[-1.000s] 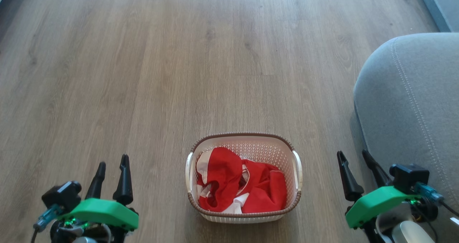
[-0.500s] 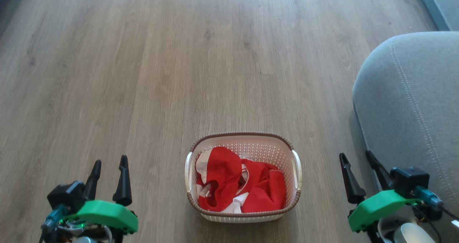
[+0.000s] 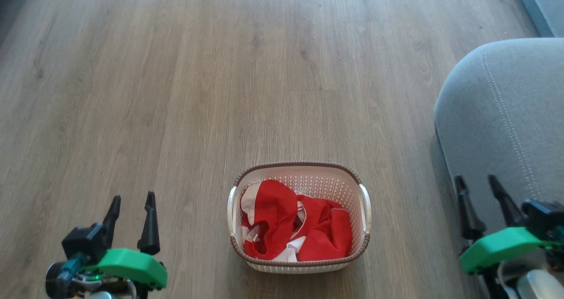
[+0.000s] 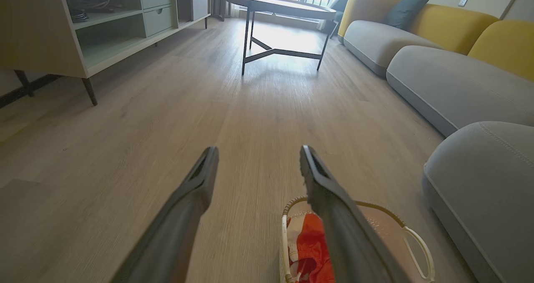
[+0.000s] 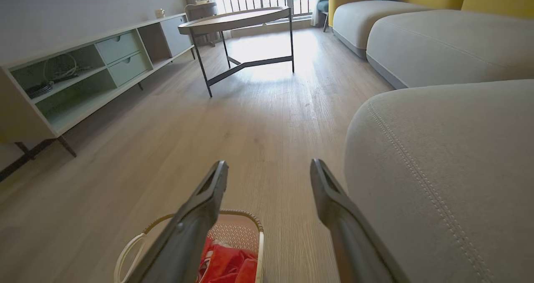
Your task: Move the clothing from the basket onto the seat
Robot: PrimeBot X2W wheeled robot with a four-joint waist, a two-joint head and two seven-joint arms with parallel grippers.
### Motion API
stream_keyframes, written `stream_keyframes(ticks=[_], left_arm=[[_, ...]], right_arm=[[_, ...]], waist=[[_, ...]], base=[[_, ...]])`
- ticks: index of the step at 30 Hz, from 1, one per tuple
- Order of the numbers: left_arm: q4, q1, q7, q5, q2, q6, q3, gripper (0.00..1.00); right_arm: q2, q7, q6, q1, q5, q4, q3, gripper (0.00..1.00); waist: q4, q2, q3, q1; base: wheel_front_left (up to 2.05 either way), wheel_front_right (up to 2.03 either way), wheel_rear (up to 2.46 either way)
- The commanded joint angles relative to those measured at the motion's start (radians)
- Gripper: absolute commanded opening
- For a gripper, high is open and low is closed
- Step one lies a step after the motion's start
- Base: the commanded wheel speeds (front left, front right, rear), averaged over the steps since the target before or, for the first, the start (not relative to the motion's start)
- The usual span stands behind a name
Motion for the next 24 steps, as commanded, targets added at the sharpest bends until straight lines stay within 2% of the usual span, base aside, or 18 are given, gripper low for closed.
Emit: stream_keyframes(ticks=[1, 4, 8, 24], left_arm=[[-0.029, -0.048, -0.010, 0.006, 0.009, 0.000, 0.037, 1.00], [-0.030, -0.046, -0.010, 0.003, 0.009, 0.000, 0.042, 1.00], [-0.033, -0.044, -0.010, 0.003, 0.009, 0.000, 0.045, 1.00], [-0.025, -0.045, -0.010, 0.009, 0.009, -0.003, 0.048, 1.00]], right_arm=[[-0.004, -0.013, 0.007, 0.006, -0.011, -0.033, -0.012, 1.00], [0.036, -0.013, 0.007, 0.032, -0.015, -0.039, -0.074, 1.00], [0.065, -0.013, 0.007, 0.057, -0.031, -0.041, -0.102, 1.00], [0.036, -0.013, 0.007, 0.053, -0.053, -0.023, -0.078, 1.00]], waist=[[0.000, 0.0000, -0.002, 0.0000], [0.000, 0.0000, -0.003, 0.0000], [-0.003, 0.0000, -0.004, 0.0000], [-0.005, 0.0000, -0.004, 0.0000]], base=[[0.00, 0.00, 0.00], [0.00, 0.00, 0.00], [0.00, 0.00, 0.00], [0.00, 0.00, 0.00]])
